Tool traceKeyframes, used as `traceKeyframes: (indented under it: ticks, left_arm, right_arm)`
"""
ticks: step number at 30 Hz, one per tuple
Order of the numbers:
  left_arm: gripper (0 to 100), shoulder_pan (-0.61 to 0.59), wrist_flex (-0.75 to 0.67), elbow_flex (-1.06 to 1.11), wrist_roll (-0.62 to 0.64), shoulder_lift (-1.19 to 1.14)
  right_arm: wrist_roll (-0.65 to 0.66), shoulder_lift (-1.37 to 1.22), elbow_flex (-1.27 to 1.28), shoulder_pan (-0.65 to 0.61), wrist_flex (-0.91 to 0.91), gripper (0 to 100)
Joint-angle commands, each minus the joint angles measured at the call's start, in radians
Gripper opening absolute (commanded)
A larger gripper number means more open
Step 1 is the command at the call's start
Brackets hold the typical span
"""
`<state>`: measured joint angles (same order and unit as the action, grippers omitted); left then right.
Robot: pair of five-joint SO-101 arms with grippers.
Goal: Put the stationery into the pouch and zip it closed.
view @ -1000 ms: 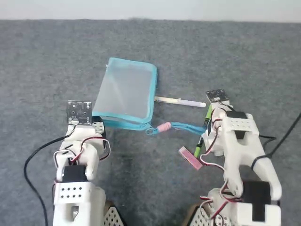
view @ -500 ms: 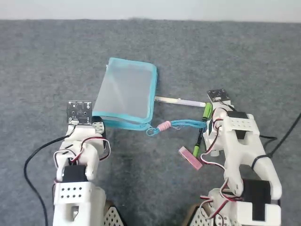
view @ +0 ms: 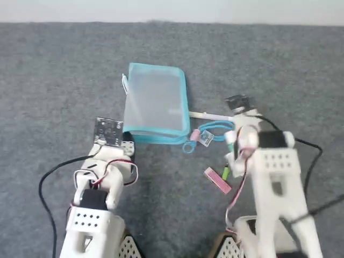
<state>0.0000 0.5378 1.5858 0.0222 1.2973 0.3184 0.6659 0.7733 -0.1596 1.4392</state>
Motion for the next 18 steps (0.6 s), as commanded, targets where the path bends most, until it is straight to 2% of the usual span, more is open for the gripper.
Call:
traceKeyframes:
  ticks: [1, 6, 18]
  left_arm:
    - [1, 0.089, -0.037, -0.021, 0.018, -0.014]
    - [1, 0.127, -0.037, -0.021, 0.018, -0.014]
    - [1, 0.129, -0.038, -0.021, 0.018, -0.014]
  right_arm:
    - [0.029, 0.160, -0.052, -0.159, 0.062, 0.6]
    - [0.026, 0.145, -0.055, -0.325, 0.030, 0.6]
    - [0.005, -0.225, -0.250, -0.374, -0.025, 0.6]
